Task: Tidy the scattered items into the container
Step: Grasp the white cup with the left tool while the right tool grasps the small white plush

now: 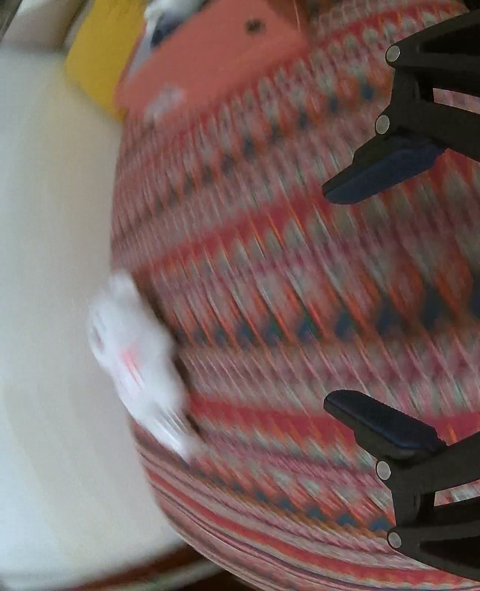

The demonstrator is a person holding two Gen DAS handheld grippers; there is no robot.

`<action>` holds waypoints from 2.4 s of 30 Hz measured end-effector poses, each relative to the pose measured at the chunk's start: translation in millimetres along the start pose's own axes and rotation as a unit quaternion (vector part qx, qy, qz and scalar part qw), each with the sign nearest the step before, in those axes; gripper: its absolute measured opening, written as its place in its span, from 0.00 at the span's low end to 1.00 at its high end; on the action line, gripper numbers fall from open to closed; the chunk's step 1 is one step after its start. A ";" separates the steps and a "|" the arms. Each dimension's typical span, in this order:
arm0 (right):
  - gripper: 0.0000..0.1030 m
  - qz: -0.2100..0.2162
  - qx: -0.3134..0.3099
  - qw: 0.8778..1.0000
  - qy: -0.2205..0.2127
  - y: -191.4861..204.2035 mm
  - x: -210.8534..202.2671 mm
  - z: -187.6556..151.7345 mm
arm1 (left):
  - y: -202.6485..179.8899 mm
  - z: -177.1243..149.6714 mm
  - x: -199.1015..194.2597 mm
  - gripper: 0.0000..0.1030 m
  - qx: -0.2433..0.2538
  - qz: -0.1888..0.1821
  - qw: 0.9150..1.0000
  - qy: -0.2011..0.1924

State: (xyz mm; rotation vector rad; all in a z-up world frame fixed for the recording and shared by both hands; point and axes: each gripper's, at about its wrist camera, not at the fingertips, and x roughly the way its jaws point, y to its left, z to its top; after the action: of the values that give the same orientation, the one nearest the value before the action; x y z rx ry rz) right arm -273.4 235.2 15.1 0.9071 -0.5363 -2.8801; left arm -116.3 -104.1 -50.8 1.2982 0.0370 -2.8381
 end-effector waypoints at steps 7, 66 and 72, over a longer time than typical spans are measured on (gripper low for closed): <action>0.96 0.115 -0.056 0.987 0.097 107.3 65.7 -53.1 | 89.7 2.1 22.3 0.84 -0.059 0.016 0.998 -0.028; 0.45 0.204 0.048 0.914 0.348 155.1 131.3 -177.8 | 128.7 21.1 101.9 0.68 -0.038 0.018 0.999 0.005; 0.45 0.209 0.026 0.909 0.360 150.9 113.6 -179.9 | 142.2 70.5 108.1 0.88 -0.094 0.048 0.993 -0.045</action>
State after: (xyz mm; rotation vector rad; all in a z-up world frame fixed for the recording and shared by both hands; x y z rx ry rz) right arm -269.6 19.2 -131.1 1.5272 -0.6194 -1.9625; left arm -236.3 -249.3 -88.3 1.1038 0.2265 -2.7308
